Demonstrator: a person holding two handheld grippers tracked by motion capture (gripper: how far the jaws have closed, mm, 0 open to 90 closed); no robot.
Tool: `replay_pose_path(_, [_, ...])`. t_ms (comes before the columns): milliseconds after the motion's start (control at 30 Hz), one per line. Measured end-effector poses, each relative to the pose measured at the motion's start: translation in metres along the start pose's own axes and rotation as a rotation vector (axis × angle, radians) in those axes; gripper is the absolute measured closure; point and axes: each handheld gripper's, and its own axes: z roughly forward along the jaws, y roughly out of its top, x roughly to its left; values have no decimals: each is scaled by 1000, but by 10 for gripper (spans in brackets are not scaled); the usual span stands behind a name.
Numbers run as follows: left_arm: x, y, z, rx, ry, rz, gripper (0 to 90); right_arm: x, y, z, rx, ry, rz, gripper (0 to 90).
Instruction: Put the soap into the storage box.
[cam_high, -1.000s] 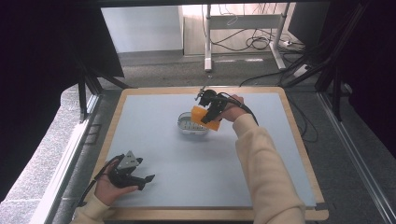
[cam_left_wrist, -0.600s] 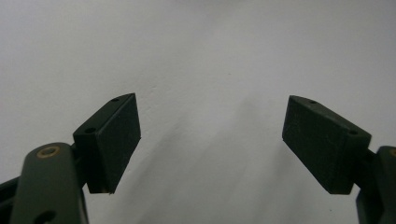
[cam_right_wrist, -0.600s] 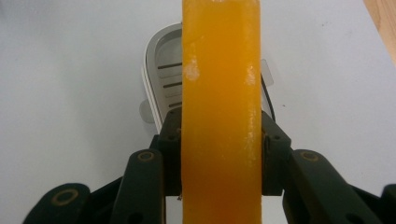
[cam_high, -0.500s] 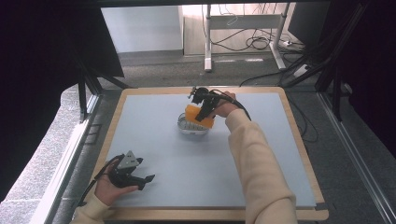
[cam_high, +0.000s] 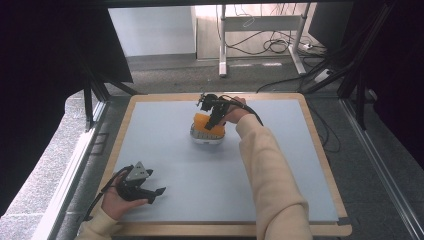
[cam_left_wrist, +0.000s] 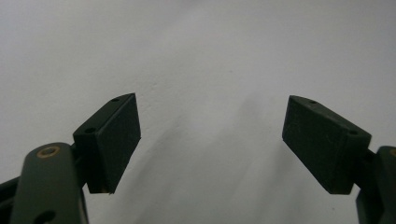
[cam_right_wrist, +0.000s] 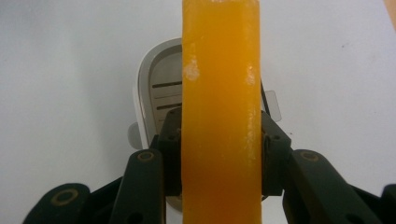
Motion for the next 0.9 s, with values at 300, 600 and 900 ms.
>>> replay_pose_path(300, [0,0,1,1,0,-3,194,-4,-1,5,-12,18,-26,616])
replay_pose_path(600, [0,0,0,0,0,-4,194,-3,4,15,17,27,-55,614])
replay_pose_path(900, [1,0,0,-1,2,0,194,-2,3,9,-34,-10,-23,496])
